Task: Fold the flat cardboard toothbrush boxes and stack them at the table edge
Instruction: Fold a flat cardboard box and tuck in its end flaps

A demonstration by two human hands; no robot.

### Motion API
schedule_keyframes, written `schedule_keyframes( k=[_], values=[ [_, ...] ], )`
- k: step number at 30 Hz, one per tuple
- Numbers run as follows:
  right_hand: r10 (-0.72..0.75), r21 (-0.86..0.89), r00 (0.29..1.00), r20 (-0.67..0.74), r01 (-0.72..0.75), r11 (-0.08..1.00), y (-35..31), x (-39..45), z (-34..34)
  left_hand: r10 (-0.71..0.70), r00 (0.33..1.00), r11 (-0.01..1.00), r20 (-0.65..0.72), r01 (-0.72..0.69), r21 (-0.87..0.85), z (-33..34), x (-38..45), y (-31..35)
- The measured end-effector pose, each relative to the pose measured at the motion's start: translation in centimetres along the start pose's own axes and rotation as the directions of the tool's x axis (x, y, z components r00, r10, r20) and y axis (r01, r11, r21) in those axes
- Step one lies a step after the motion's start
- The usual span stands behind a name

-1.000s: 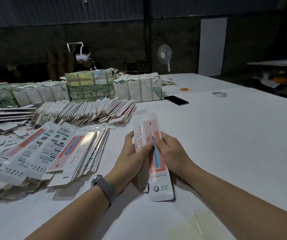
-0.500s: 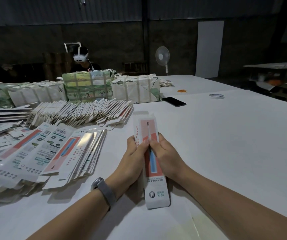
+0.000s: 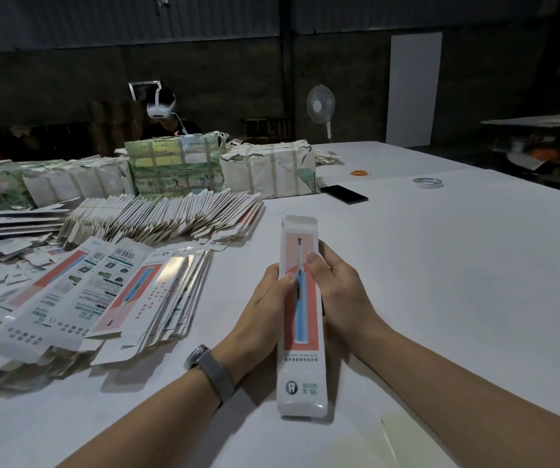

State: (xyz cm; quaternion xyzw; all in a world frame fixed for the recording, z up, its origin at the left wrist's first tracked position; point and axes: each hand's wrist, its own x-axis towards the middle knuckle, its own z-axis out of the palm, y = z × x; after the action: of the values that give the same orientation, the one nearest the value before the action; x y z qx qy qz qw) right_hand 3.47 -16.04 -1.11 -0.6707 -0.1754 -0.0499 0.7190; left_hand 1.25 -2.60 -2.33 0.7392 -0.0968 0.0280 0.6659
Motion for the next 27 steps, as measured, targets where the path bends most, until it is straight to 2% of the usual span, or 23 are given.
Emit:
schedule_keyframes(
  k=[7,13,20,27],
  values=[
    [0.042,-0.017,0.999,-0.016,-0.042,0.999,0.23,0.05,-0.25,-0.057,0.998,0.997,-0.040,0.055,-0.061,-0.08,0.51,0.27],
    [0.054,-0.031,0.999,-0.001,-0.054,0.998,0.45,0.18,-0.27,-0.007,0.999,1.000,-0.042,0.008,0.014,-0.37,-0.11,0.48],
    [0.049,-0.013,0.998,0.034,-0.048,0.999,0.24,0.30,-0.18,-0.006,1.000,1.000,-0.024,0.005,-0.024,-0.32,-0.35,0.55],
    [0.072,0.019,0.995,0.066,-0.074,0.997,-0.09,0.06,0.04,0.019,0.996,0.996,-0.085,-0.026,-0.087,-0.19,-0.18,0.56]
  ],
)
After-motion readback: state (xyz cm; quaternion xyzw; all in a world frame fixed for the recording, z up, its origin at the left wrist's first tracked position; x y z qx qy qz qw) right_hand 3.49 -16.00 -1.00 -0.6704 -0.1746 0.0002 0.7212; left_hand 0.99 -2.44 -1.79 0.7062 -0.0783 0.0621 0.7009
